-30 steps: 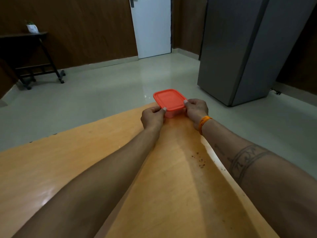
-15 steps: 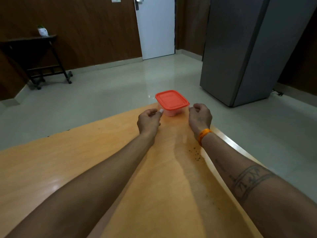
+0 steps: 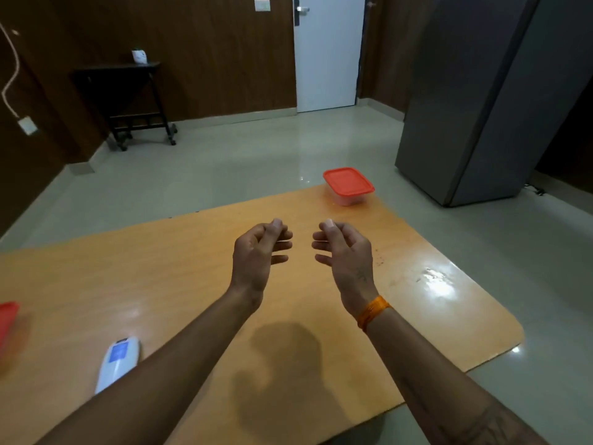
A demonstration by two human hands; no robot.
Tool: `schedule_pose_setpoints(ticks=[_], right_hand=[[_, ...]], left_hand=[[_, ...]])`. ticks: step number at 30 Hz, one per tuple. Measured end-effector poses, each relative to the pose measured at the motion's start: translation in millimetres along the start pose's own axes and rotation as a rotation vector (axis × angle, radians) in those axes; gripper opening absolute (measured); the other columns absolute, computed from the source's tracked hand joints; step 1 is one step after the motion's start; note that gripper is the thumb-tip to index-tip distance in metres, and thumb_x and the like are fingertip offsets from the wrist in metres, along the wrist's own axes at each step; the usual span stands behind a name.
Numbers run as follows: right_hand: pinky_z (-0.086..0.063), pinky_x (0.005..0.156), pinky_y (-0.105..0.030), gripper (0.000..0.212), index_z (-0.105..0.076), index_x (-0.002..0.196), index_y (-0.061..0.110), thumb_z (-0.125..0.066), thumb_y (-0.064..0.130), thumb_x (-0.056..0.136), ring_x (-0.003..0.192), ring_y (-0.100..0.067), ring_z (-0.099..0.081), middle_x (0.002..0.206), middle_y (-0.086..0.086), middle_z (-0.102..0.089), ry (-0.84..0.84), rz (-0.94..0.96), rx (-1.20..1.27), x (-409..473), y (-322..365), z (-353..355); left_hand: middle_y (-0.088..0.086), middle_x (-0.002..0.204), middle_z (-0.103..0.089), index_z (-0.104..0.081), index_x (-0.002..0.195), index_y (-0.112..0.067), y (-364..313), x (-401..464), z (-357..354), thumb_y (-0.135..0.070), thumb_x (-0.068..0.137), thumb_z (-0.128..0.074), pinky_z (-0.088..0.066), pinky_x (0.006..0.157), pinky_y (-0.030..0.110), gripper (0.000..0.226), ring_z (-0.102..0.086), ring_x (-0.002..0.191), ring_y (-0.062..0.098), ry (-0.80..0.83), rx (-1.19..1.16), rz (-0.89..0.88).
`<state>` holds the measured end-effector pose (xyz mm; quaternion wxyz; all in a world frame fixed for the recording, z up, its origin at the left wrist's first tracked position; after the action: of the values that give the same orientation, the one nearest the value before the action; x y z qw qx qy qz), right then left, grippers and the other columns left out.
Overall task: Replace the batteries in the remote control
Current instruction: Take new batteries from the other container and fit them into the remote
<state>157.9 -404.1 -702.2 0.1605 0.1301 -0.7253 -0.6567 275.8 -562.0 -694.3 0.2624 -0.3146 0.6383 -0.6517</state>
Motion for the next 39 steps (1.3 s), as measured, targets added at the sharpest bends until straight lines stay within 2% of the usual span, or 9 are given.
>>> schedule_pose_setpoints(ticks=[8, 19, 22, 24, 27, 30, 33, 36, 39], right_hand=[[-0.065, 0.083, -0.042, 0.033, -0.073, 0.108, 0.016, -0.052, 0.041, 0.107, 0.096, -0.019, -0.075, 0.099, -0.004, -0.077, 0.202, 0.007, 0.055, -120, 17, -88], [-0.064, 0.078, -0.036, 0.027, -0.074, 0.1, 0.017, -0.056, 0.037, 0.105, 0.091, -0.017, -0.074, 0.093, -0.003, -0.077, 0.423, 0.005, 0.076, -229, 6, -262], [-0.064, 0.079, -0.046, 0.023, -0.074, 0.098, 0.016, -0.06, 0.034, 0.103, 0.092, -0.023, -0.073, 0.092, -0.007, -0.076, 0.48, 0.012, 0.062, -244, -4, -306], [-0.063, 0.08, -0.051, 0.02, -0.074, 0.097, 0.019, -0.061, 0.035, 0.101, 0.091, -0.024, -0.073, 0.091, -0.006, -0.075, 0.522, 0.034, 0.003, -251, -14, -335], [-0.061, 0.08, -0.056, 0.022, -0.073, 0.091, 0.024, -0.059, 0.039, 0.098, 0.087, -0.023, -0.071, 0.086, -0.001, -0.075, 0.588, 0.077, -0.116, -256, -30, -377], [-0.059, 0.079, -0.052, 0.022, -0.073, 0.09, 0.023, -0.058, 0.037, 0.098, 0.083, -0.023, -0.069, 0.082, 0.001, -0.074, 0.65, 0.15, -0.255, -254, -43, -417], [-0.057, 0.081, -0.044, 0.014, -0.074, 0.1, 0.017, -0.064, 0.026, 0.097, 0.086, -0.02, -0.067, 0.092, 0.0, -0.074, 0.714, 0.309, -0.415, -251, -50, -453], [-0.055, 0.088, -0.042, 0.029, -0.068, 0.122, 0.019, -0.068, 0.028, 0.094, 0.102, -0.022, -0.065, 0.119, -0.002, -0.068, 0.789, 0.493, -0.659, -247, -61, -487], [-0.055, 0.089, -0.041, 0.043, -0.06, 0.133, 0.024, -0.068, 0.028, 0.091, 0.12, -0.026, -0.057, 0.134, -0.003, -0.056, 0.855, 0.621, -0.882, -242, -76, -511]], left_hand=[[0.01, 0.107, -0.079, -0.075, 0.109, -0.009, -27, -101, 120, -0.034, 0.108, -0.052, -0.062, 0.087, 0.049, 0.034, -0.076, 0.1, 0.028, -0.072, 0.003, -0.035], [0.013, 0.105, -0.079, -0.075, 0.103, -0.008, -51, -177, 330, -0.027, 0.107, -0.055, -0.06, 0.079, 0.041, 0.028, -0.076, 0.095, 0.027, -0.344, 0.018, -0.036], [0.015, 0.104, -0.079, -0.075, 0.105, -0.004, -46, -184, 382, -0.027, 0.106, -0.059, -0.059, 0.077, 0.04, 0.028, -0.074, 0.09, 0.024, -0.464, 0.004, -0.014], [0.01, 0.099, -0.079, -0.076, 0.101, -0.007, -37, -187, 417, -0.028, 0.104, -0.062, -0.059, 0.076, 0.04, 0.025, -0.074, 0.088, 0.022, -0.565, 0.02, 0.029], [0.009, 0.099, -0.08, -0.076, 0.097, -0.015, -15, -185, 465, -0.029, 0.098, -0.066, -0.061, 0.076, 0.041, 0.018, -0.077, 0.096, 0.03, -0.674, 0.07, 0.121], [0.01, 0.091, -0.079, -0.075, 0.094, -0.019, 3, -179, 502, -0.028, 0.094, -0.068, -0.062, 0.08, 0.047, 0.012, -0.075, 0.098, 0.036, -0.759, 0.111, 0.149], [0.003, 0.093, -0.077, -0.073, 0.093, -0.025, 19, -171, 523, -0.03, 0.092, -0.071, -0.063, 0.089, 0.052, 0.006, -0.074, 0.093, 0.029, -0.786, 0.171, 0.177], [-0.003, 0.114, -0.075, -0.072, 0.113, -0.026, 36, -160, 529, -0.033, 0.085, -0.081, -0.059, 0.097, 0.045, 0.03, -0.07, 0.106, 0.019, -0.733, 0.309, 0.232], [0.005, 0.139, -0.066, -0.062, 0.142, -0.017, 53, -148, 531, -0.029, 0.08, -0.087, -0.053, 0.105, 0.043, 0.068, -0.063, 0.124, 0.023, -0.655, 0.416, 0.294]])
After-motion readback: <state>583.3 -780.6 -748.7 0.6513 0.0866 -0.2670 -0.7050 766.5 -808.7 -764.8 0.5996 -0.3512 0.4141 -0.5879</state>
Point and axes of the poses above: each hand's wrist, its own x-axis towards the middle knuckle, its own z-axis out of the back of the hand, y = z × x, the point moved 10 cm from there along x, towards the middle knuckle
